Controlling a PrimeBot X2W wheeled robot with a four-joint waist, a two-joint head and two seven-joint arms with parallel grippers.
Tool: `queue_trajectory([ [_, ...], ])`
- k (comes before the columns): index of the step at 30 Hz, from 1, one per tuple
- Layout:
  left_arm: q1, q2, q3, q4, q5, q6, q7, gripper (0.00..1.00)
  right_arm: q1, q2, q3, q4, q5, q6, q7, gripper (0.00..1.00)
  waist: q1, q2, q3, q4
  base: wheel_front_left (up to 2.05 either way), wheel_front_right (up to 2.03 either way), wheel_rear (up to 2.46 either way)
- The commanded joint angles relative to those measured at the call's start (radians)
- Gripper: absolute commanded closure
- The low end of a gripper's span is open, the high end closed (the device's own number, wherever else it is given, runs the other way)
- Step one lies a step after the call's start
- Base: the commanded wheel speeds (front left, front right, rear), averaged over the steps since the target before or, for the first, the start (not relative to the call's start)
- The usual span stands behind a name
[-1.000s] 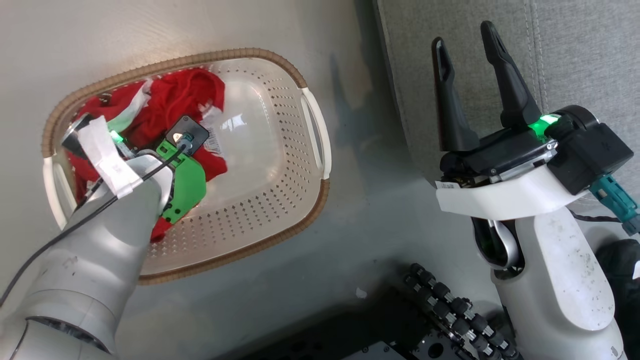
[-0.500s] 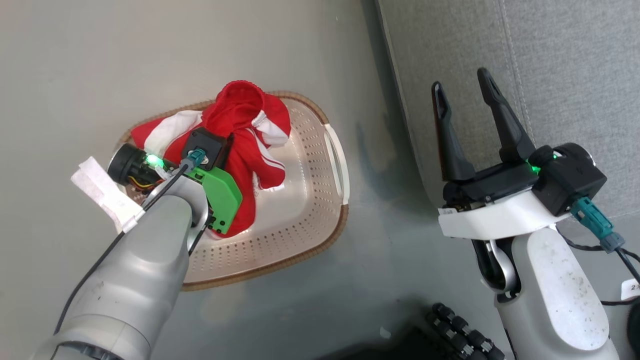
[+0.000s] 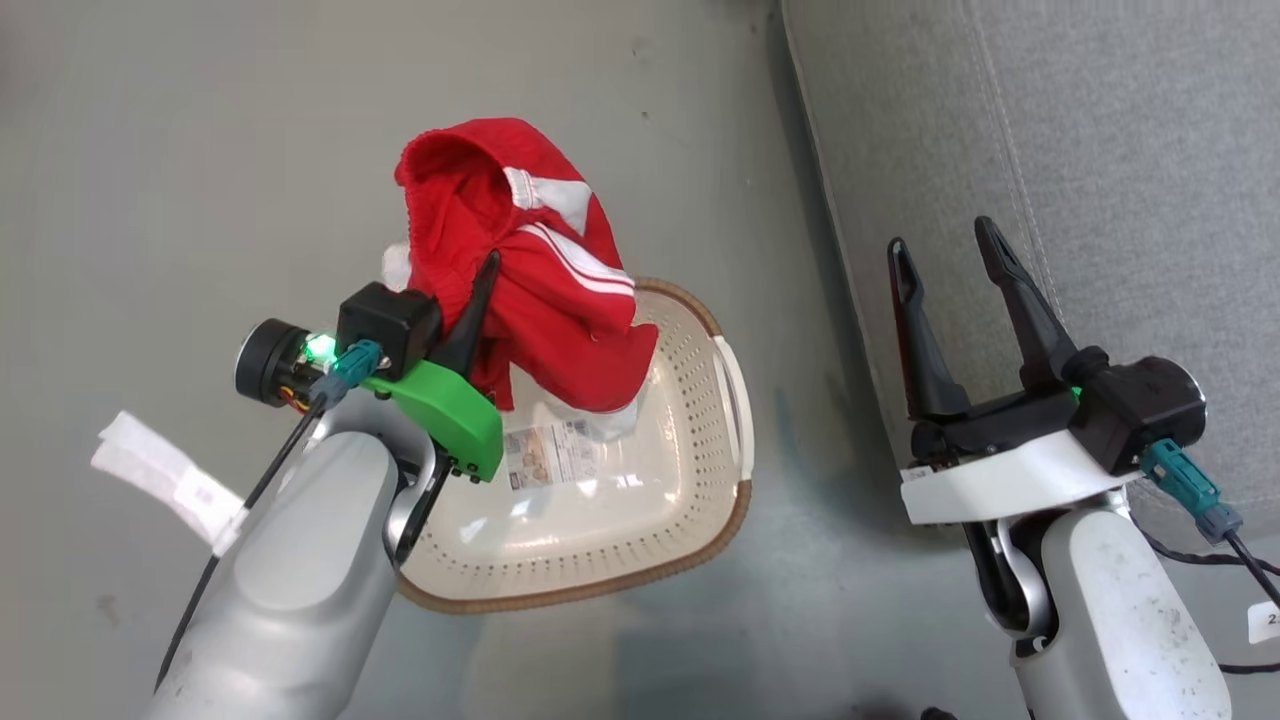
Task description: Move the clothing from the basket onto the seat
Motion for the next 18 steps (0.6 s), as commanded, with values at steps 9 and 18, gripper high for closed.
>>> queue_trajectory([
  [9, 0.161, 0.052, 0.079, -0.404, -0.053, 0.064, -0.005, 1.00, 0.085, -0.004, -0.027, -0.034, -0.019, 0.000, 0.062, 0.00, 0.0000, 0.0000, -0.197, 0.101, 0.00, 0.00, 0.00],
  [18, 0.241, 0.078, 0.136, -0.688, -0.094, 0.107, -0.004, 1.00, 0.139, -0.004, -0.025, -0.059, -0.016, 0.000, 0.106, 0.00, 0.0000, 0.0000, -0.293, 0.116, 0.00, 0.00, 0.00],
])
